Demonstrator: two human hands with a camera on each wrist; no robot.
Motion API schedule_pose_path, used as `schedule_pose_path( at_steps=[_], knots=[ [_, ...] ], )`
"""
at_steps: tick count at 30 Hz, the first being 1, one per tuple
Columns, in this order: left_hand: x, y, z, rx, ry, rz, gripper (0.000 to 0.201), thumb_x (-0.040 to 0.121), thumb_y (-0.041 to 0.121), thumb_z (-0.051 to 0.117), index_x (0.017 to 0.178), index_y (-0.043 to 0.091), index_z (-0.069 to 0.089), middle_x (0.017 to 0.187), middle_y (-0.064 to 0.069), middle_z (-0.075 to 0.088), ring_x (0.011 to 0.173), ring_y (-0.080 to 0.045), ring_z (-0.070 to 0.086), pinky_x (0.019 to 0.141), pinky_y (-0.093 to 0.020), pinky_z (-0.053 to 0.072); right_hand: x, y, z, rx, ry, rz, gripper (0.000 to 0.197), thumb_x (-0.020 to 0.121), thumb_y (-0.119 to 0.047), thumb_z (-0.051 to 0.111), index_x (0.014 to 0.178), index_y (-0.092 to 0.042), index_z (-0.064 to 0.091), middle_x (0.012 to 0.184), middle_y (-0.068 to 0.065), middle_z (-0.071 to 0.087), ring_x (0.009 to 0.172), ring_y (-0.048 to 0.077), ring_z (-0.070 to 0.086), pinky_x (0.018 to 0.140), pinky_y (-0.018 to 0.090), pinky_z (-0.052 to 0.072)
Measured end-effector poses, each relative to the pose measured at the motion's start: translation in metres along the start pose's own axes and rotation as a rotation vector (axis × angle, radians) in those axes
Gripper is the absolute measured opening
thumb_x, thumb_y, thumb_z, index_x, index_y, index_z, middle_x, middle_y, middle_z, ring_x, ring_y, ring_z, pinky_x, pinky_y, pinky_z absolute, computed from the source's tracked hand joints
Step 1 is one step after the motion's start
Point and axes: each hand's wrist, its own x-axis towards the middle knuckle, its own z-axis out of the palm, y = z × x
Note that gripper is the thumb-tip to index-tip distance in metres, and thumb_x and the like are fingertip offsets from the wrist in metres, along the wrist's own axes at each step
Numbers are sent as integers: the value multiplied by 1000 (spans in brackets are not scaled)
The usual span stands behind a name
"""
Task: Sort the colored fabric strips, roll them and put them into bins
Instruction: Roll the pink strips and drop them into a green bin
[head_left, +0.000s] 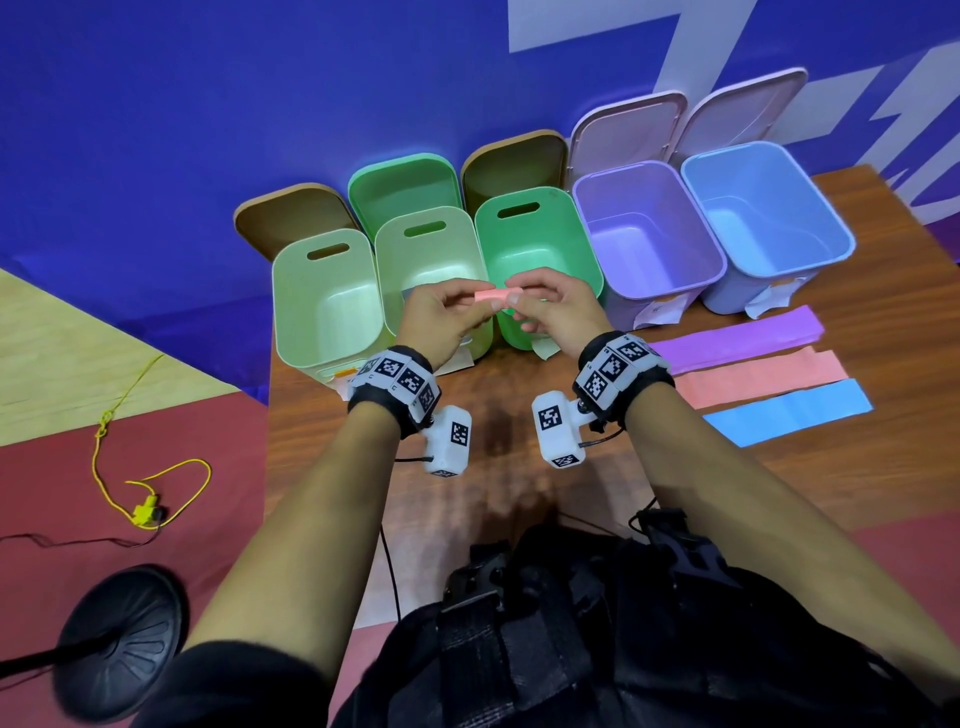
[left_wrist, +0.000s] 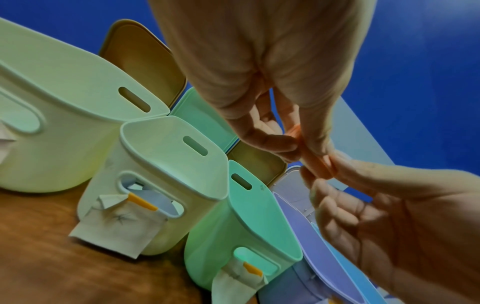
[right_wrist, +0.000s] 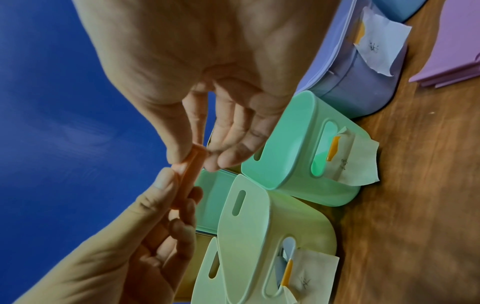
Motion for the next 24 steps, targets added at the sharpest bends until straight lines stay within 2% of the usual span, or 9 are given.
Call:
schedule_pose_path(
  at_steps=[3,6,9,12,15,18,20,22,24],
  knots=[
    [-1,-2,-2,-17,-11,-7,17,81,11,80,97,12,74,90,-26,72,77,-26,63,87,-52,53,0,0,3,6,13,-5,10,91,-5,69,101,-7,69,83,11,68,63,11,61,66,23,54],
    [-1,-4,-4,-31,-8,-4,18,82,6,77,99,11,73,81,-9,73,77,-21,66,89,-44,55,3,3,6,-9,34,22,5,92,-6,68,97,-5,68,77,10,68,60,10,60,65,21,54],
    [0,-5,-7,-15,-25,13,15,84,5,76,97,12,73,90,-16,73,83,-23,67,91,-44,56,6,7,10,-57,41,40,6,94,-9,66,96,-4,67,73,8,66,59,11,59,65,21,54],
    [1,-7,-12,18,-27,3,14,84,3,75,96,11,73,87,-15,72,80,-24,67,87,-40,58,10,11,17,-101,28,49,6,96,-9,63,95,-4,66,68,7,64,56,9,58,62,21,53],
    [3,-10,-18,33,-19,-10,14,84,3,76,97,8,72,86,-13,73,78,-21,69,83,-37,59,13,12,24,-125,14,50,8,96,-9,63,88,-10,65,67,6,64,54,7,59,64,24,53],
    [5,-14,-26,35,10,-13,17,82,3,77,96,9,71,83,-5,72,74,-11,68,78,-26,57,17,8,33,-87,-11,43,3,94,-6,65,92,-7,66,71,7,66,58,9,61,65,23,54],
    [7,-17,-35,56,48,-2,18,81,7,79,94,14,70,84,-2,70,76,-9,66,78,-22,55,20,5,41,-63,-39,43,4,92,-6,67,93,-9,67,76,8,68,61,10,63,65,22,55],
    [9,-23,-48,68,80,-2,19,78,12,80,90,20,69,89,-5,71,82,-13,65,81,-24,55,24,4,54,-45,-69,54,10,90,-4,70,98,-9,67,83,11,69,63,12,65,66,22,56],
    [10,-32,-63,85,108,-15,21,77,8,78,90,21,69,94,-4,70,84,-15,65,83,-28,54,29,4,69,-68,-89,64,20,87,3,70,105,-5,67,93,15,68,67,15,65,68,21,58]
  ],
)
